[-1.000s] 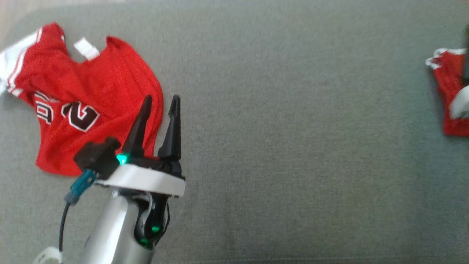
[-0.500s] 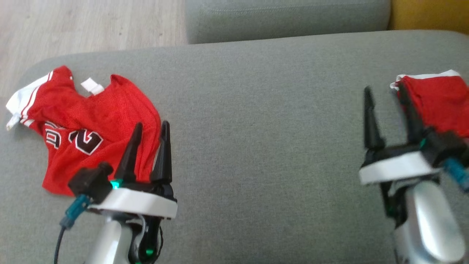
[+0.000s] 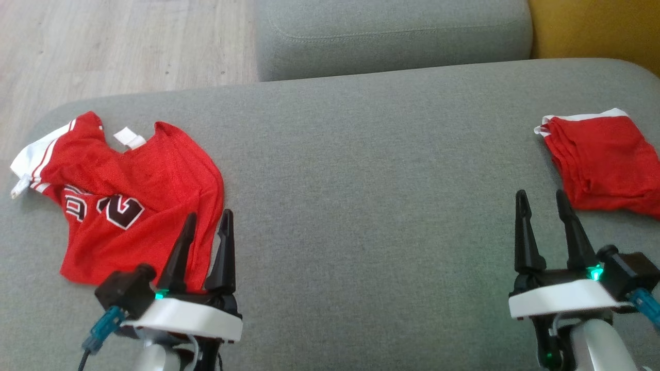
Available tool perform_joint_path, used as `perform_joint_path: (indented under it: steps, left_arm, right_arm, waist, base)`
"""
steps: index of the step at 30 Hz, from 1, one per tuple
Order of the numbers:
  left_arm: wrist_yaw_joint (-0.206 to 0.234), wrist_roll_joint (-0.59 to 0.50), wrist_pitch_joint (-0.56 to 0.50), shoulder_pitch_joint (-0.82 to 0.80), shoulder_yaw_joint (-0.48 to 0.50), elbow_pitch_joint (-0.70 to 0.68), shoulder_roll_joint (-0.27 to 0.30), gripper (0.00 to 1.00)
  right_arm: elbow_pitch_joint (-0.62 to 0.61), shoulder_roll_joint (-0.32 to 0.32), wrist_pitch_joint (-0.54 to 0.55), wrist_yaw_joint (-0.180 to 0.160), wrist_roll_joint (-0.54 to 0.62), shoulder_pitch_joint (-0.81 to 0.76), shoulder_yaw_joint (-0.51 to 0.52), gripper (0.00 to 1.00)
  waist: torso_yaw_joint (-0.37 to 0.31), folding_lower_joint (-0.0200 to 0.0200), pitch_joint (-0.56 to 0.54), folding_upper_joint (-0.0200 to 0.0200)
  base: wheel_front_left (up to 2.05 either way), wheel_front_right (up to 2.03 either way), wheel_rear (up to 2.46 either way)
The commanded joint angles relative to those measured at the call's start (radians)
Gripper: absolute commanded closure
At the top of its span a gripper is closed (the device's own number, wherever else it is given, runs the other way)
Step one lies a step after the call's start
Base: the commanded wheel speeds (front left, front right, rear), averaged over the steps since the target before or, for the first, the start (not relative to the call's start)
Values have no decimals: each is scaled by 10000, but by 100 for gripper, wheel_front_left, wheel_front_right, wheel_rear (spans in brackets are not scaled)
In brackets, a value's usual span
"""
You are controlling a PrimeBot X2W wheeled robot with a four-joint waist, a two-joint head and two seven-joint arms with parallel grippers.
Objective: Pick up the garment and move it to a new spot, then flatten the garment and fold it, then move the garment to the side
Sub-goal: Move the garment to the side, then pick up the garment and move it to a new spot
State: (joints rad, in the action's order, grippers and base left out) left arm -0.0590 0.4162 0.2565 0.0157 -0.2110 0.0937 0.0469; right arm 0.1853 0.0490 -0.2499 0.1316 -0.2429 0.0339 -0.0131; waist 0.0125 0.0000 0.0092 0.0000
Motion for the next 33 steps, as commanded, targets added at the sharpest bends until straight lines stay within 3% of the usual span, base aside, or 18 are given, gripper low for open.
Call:
perform_joint_path:
  steps: [1,19,33]
  left_arm:
    - [-32,4,53,-344,317,-304,33,0]
    - [-35,45,53,-445,174,-229,33,0]
    - [-8,-41,53,-509,326,-177,33,0]
  right_arm:
    - [-378,14,-110,-9,104,223,-177,0]
    - [-366,13,-117,-9,88,120,-59,0]
    - [-312,13,-118,-9,22,84,-317,0]
  waist:
    - [-10,0,11,0]
    - [39,0,-1,0]
    - [830,0,36,0]
  base:
    - [0,0,0]
    - [0,0,0]
    - [0,0,0]
